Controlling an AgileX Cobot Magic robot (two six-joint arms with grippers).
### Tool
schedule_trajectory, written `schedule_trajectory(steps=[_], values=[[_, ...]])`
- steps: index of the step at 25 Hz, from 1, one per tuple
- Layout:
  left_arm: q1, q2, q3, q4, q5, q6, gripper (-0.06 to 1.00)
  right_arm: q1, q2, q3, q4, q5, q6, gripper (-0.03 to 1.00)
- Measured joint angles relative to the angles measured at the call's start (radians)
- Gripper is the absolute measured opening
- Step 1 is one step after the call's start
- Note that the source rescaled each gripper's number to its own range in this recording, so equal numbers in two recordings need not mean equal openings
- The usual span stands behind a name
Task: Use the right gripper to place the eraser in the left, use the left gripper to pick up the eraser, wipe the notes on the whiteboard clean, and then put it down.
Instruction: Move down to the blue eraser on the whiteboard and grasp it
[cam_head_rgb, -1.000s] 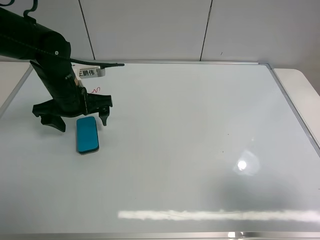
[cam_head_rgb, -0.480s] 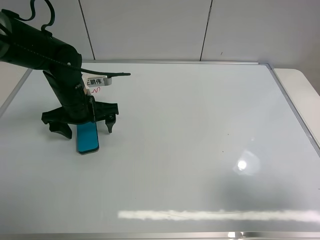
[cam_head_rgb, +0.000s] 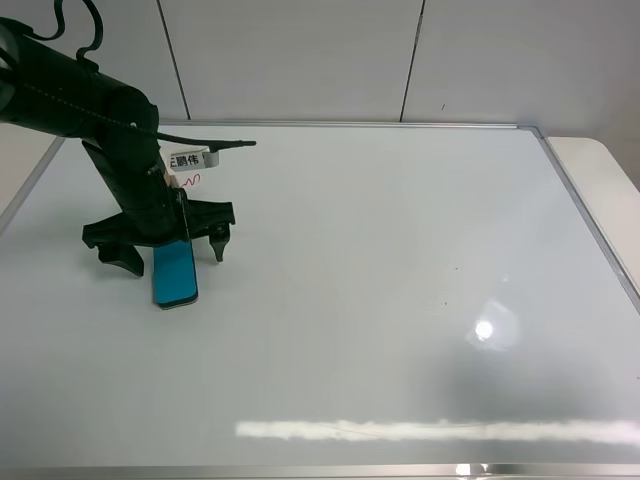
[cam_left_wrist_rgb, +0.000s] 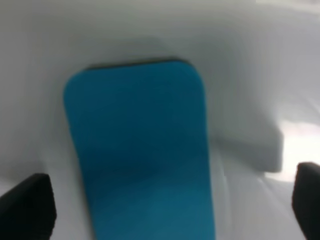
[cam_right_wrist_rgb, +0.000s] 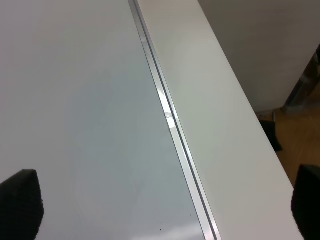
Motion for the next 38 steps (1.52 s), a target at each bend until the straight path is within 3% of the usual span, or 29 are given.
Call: schedule_trajectory(steps=[21, 24, 28, 29, 31, 32, 38], values=[[0.007, 0.012, -0.003, 0.0, -0.008, 0.0, 0.87, 0.0, 0.0, 0.0, 0.0, 0.0, 0.0, 1.0], [0.007, 0.012, -0.003, 0.001, -0.01, 0.0, 0.75, 0.0, 0.0, 0.003, 0.0, 0.001, 0.0, 1.0], [0.007, 0.013, -0.003, 0.001, -0.024, -0.004, 0.46, 0.0, 0.0, 0.003, -0.001, 0.001, 0.0, 1.0], [0.007, 0.015, -0.003, 0.002, -0.025, -0.011, 0.35, 0.0, 0.0, 0.003, -0.001, 0.001, 0.0, 1.0], [0.007, 0.022, -0.003, 0.003, -0.022, -0.015, 0.04, 0.0, 0.0, 0.003, -0.001, 0.001, 0.0, 1.0], [0.007, 0.026, -0.006, 0.004, -0.018, -0.014, 0.0, 0.0, 0.0, 0.003, -0.001, 0.001, 0.0, 1.0], [0.007, 0.032, -0.009, 0.004, -0.013, 0.013, 0.01, 0.0, 0.0, 0.003, -0.001, 0.001, 0.0, 1.0]])
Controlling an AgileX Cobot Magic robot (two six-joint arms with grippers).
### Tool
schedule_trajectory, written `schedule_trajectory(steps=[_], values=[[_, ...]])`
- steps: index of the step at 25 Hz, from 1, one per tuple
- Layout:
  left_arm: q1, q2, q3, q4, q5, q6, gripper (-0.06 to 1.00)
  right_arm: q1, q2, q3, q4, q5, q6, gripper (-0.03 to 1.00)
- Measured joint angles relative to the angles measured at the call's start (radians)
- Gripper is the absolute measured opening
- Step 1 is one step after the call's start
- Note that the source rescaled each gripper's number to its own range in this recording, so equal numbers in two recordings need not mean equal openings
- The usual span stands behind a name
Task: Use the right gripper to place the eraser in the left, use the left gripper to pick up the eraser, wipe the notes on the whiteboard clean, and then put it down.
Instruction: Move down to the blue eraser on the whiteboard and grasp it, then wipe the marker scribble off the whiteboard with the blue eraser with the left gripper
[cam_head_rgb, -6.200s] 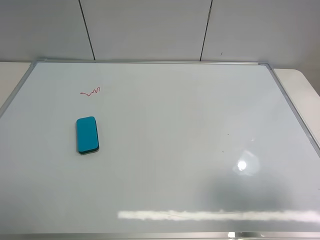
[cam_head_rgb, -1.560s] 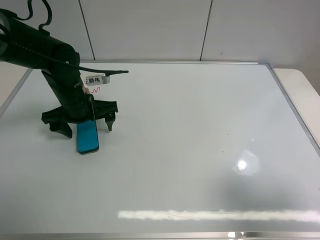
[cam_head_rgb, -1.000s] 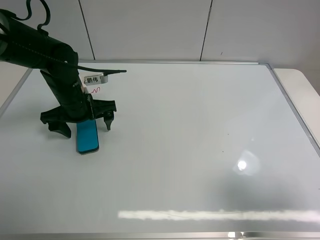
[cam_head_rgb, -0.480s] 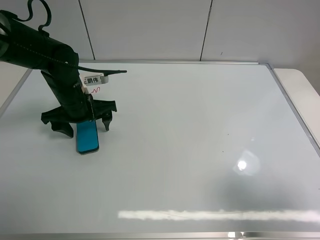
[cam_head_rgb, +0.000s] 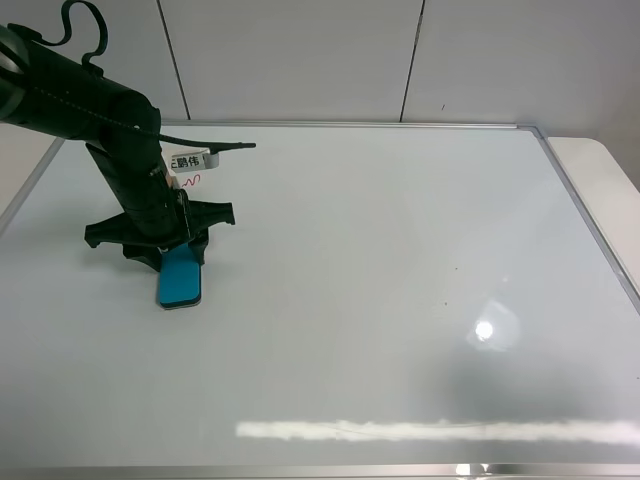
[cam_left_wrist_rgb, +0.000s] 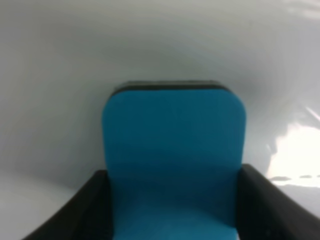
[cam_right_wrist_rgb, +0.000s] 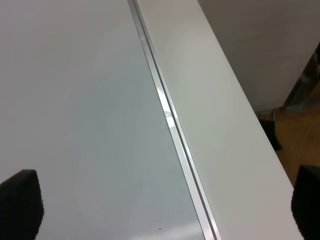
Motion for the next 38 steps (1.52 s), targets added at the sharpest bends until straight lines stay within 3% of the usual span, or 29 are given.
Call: schedule_trajectory(steps=[9, 16, 22, 38], values=[[0.0, -0.005, -0.005, 0.0, 0.037, 0.043, 0.01, 0.0, 0.0, 0.0, 0.0, 0.0, 0.0, 1.0], [0.006, -0.064, -0.102, 0.012, 0.243, 0.123, 0.01, 0.0, 0.0, 0.0, 0.0, 0.0, 0.0, 1.0], [0.063, -0.069, -0.251, 0.013, 0.373, 0.237, 0.01, 0.0, 0.0, 0.0, 0.0, 0.0, 0.0, 1.0], [0.253, 0.047, -0.585, -0.021, 0.55, 0.49, 0.01, 0.0, 0.0, 0.0, 0.0, 0.0, 0.0, 1.0]])
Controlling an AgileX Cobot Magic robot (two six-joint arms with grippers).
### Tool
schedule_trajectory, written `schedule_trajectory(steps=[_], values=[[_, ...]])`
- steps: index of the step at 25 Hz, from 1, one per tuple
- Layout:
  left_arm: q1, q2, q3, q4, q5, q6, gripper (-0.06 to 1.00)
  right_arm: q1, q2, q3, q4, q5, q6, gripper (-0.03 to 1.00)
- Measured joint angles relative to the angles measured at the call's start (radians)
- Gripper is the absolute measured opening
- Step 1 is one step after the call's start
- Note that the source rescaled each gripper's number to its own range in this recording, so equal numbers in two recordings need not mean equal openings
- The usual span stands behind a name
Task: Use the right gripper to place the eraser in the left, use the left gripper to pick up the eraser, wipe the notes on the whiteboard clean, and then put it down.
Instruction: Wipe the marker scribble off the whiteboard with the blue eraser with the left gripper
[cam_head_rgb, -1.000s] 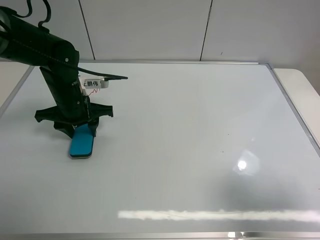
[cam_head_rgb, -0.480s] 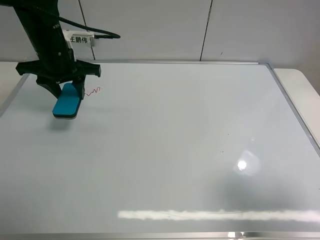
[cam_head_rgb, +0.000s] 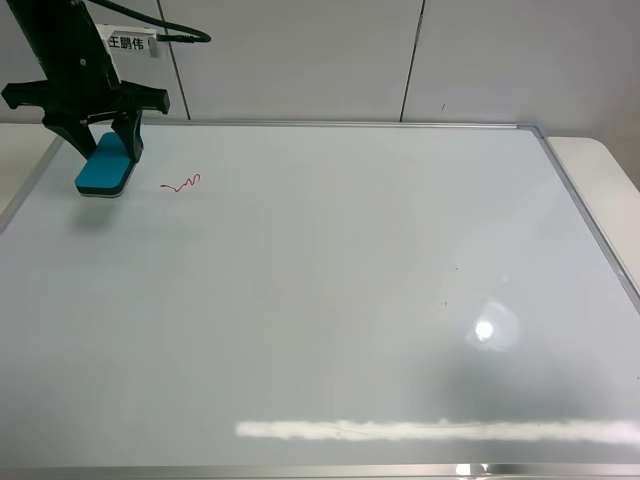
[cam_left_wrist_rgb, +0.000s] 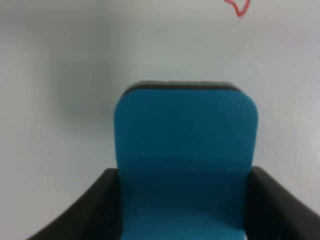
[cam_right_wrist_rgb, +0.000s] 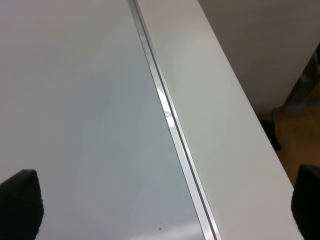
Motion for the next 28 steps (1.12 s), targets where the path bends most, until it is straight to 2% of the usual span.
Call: schedule_trajectory(steps=[5, 11, 28], values=[[0.011, 0.092, -0.126, -0.017, 0.01, 0.025, 0.01, 0.0, 0.0, 0.0, 0.0, 0.0, 0.0, 1.0], [0.026, 0.215, -0.214, -0.037, 0.004, 0.057, 0.01, 0.0, 0.0, 0.0, 0.0, 0.0, 0.0, 1.0], [0.077, 0.355, -0.225, -0.042, -0.146, 0.107, 0.01, 0.0, 0.0, 0.0, 0.0, 0.0, 0.0, 1.0]])
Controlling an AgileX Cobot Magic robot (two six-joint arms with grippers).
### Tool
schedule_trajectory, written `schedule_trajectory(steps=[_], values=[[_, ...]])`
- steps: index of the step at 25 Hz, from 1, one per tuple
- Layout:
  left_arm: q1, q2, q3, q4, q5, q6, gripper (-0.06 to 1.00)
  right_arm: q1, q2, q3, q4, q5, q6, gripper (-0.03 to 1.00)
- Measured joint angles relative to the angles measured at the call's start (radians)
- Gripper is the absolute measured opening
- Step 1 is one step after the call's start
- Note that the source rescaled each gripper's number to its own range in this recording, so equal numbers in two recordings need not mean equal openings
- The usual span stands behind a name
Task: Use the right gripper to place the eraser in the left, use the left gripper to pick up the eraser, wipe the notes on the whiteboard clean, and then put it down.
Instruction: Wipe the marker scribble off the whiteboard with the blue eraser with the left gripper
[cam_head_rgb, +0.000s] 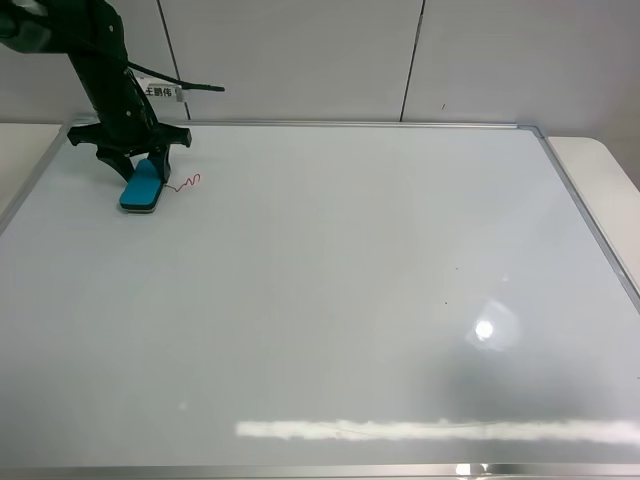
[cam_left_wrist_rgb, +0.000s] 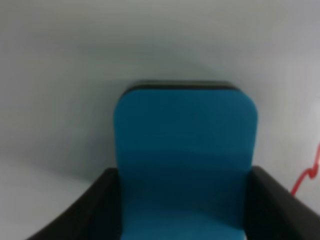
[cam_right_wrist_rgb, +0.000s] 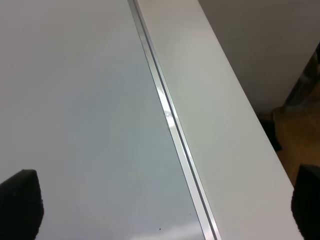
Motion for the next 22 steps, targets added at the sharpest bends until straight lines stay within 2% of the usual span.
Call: schedule_trajectory(steps=[14, 22], values=[[-0.008, 0.011, -0.002, -0.01, -0.011, 0.002, 0.01, 0.0, 0.0, 0.0, 0.0, 0.0, 0.0, 1.0], [-0.096, 0.014, -0.004, -0.02, -0.024, -0.016, 0.01, 0.0, 0.0, 0.0, 0.0, 0.0, 0.0, 1.0]])
